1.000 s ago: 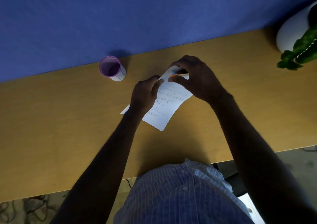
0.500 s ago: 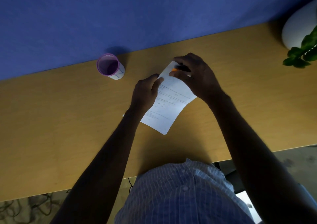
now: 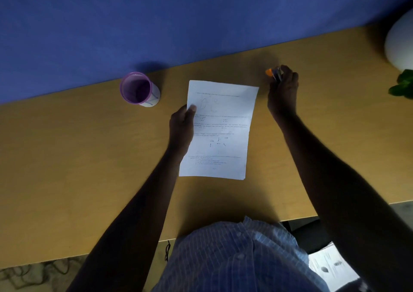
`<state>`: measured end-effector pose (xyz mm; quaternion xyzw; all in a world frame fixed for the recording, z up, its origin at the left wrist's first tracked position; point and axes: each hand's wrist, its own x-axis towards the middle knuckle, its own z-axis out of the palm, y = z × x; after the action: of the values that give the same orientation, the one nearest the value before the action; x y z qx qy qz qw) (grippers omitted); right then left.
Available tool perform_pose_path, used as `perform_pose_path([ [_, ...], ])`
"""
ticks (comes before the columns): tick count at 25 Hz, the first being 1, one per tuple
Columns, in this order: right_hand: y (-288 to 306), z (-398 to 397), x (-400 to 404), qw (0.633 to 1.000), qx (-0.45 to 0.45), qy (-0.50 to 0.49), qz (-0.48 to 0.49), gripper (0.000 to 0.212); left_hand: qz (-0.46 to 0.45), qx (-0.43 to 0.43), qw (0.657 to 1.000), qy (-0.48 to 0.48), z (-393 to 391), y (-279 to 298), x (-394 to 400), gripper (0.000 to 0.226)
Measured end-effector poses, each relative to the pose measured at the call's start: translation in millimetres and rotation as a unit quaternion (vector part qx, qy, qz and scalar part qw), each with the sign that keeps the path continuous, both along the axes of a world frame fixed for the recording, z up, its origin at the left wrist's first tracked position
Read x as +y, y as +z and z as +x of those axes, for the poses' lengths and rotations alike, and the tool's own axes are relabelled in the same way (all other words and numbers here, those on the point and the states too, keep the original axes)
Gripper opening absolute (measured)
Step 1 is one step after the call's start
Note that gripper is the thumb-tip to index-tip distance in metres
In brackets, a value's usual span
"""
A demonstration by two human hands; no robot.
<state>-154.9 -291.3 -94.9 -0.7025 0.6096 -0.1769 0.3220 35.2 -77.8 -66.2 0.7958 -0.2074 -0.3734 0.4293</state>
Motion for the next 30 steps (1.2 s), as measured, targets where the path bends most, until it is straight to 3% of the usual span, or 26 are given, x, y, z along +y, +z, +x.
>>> perform_pose_path([
  [9, -17, 17, -40, 0.988, 0.138, -0.006, -0.071, 0.040, -0.011, 0.019, 1.000, -0.002, 4, -9, -10, 0.039],
  [17, -19, 14, -41, 0.992, 0.122, 0.001, -0.036, 0.045, -0.008, 0.008, 1.000, -0.006, 7, -12, -4, 0.037],
  [19, -11, 11, -30, 0.997, 0.063, -0.004, -0.047, 0.046, -0.018, 0.009, 1.000, -0.007, 7, -11, -2, 0.036],
  [21, -6, 7, -4, 0.997, -0.057, -0.024, -0.043, 0.042, -0.033, 0.016, 0.999, -0.005, 7, -9, -1, 0.035],
  [23, -3, 2, 32, 0.978, -0.174, -0.084, 0.081, 0.038, -0.047, 0.039, 0.998, -0.003, 7, -6, 1, 0.031],
  [25, 4, -5, 75, 0.925, -0.264, -0.111, 0.250, 0.042, -0.061, 0.075, 0.995, 0.003, 5, 1, 5, 0.023],
  [30, 17, -43, 180, 0.929, -0.216, -0.096, 0.283, 0.034, -0.064, 0.136, 0.987, 0.059, 2, 13, 17, 0.020],
])
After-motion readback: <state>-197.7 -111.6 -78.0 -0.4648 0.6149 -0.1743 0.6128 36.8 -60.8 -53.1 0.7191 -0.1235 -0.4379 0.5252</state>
